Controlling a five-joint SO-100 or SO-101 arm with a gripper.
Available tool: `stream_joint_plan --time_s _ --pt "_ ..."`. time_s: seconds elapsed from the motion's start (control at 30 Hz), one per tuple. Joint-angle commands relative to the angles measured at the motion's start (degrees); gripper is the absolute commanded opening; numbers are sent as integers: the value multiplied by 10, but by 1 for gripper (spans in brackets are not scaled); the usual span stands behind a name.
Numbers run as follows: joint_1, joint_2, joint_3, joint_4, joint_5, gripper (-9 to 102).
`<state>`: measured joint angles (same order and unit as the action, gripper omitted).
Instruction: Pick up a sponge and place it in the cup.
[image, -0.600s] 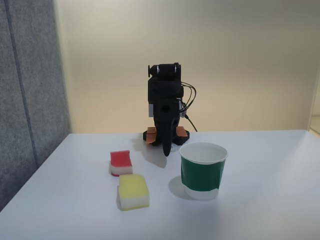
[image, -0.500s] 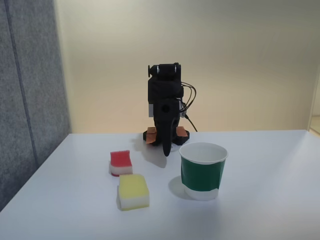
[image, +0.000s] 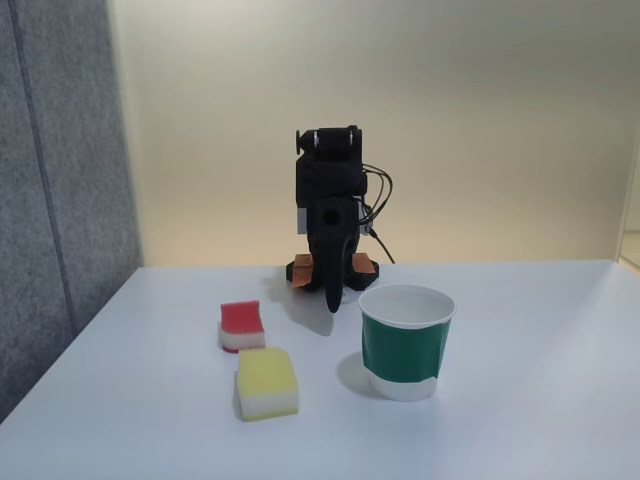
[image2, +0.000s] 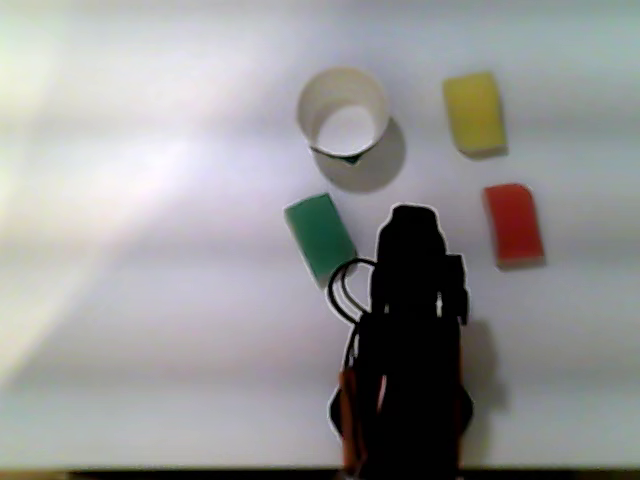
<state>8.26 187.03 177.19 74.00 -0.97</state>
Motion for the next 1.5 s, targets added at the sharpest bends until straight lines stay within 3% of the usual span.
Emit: stream_joint_plan --time_s 0.0,1.47 --pt "4 1 0 63 -7 0" --pt "-15 2 0 63 -5 0"
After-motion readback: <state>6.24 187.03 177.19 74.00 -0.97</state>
